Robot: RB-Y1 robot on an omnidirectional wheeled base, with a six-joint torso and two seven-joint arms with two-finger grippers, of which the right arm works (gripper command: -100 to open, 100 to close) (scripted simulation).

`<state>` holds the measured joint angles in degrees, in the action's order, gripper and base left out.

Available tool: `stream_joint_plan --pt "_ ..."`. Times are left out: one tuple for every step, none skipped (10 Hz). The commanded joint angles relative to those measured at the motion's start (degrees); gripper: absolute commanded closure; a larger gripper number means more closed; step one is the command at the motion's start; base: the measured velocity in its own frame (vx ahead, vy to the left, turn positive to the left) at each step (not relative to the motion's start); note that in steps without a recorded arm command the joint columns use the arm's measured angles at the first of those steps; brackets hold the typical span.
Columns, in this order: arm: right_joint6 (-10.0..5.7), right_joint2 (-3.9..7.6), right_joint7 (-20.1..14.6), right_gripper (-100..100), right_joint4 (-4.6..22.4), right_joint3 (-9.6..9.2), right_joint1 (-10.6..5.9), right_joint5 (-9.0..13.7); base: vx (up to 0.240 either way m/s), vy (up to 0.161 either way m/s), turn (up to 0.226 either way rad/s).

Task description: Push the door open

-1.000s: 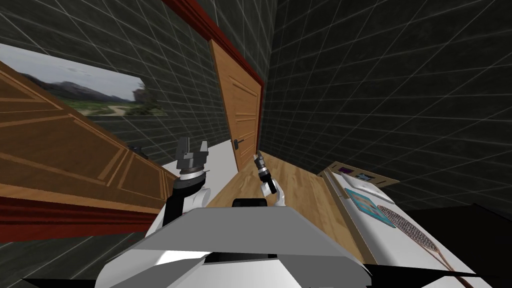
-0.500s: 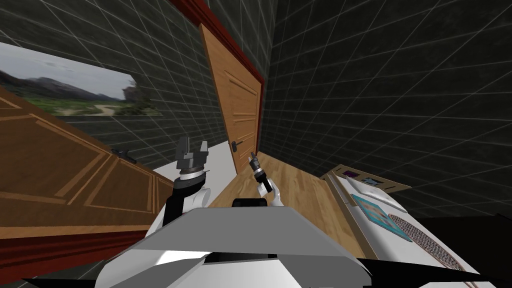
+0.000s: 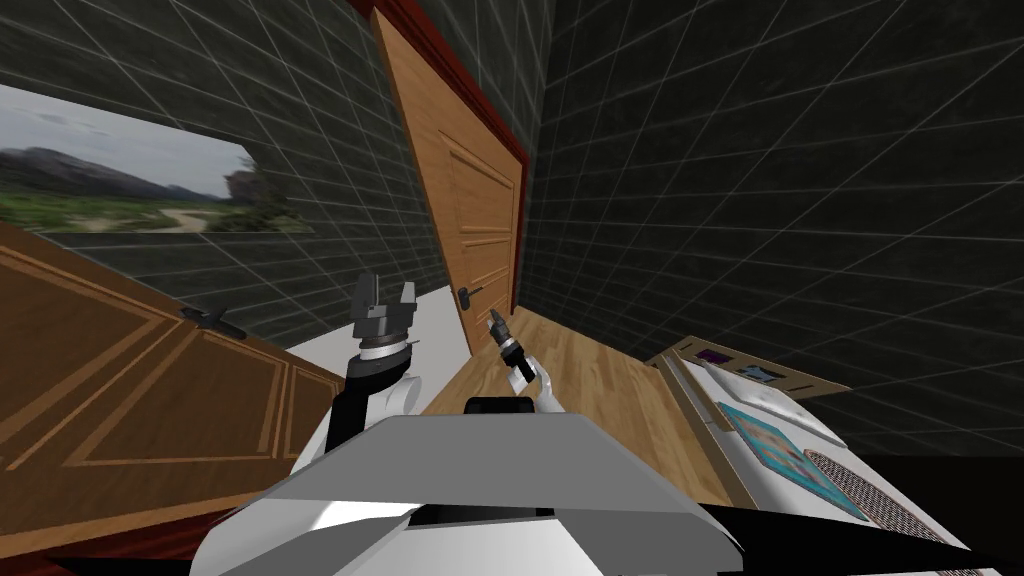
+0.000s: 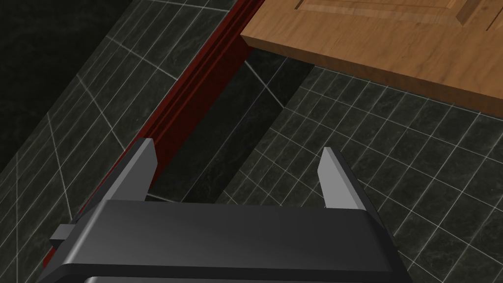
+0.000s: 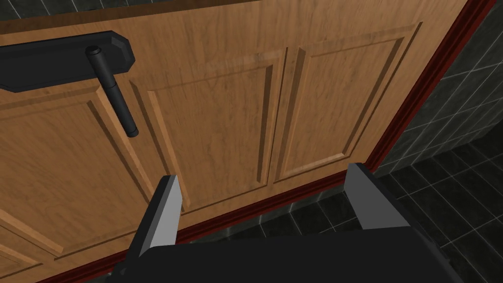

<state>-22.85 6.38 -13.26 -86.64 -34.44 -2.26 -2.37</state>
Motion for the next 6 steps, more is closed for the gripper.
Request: stream_joint_plan --pt "0.53 -0.15 -0.4 -100 1.6 -1.33 -1.25 0.1 0.149 -0.025 0.0" --pt "0.67 -0.2 -0.6 -100 3.1 -2.45 -2.26 0.1 0.165 -0.019 -0.001" --pt "0.8 -0.26 -0.9 -100 4.6 -3.58 -3.27 0.2 0.193 -0.005 0.003" --pt "0.87 -0.29 -1.1 -100 5.4 -4.15 -3.77 0.3 0.166 -0.001 0.0" --pt "0.99 -0.36 -1.3 -100 6.8 -5.22 -4.72 0.3 0.165 -0.007 -0.001" --pt "1.12 -0.44 -1.6 -100 8.2 -6.24 -5.63 0.4 0.193 -0.011 0.001"
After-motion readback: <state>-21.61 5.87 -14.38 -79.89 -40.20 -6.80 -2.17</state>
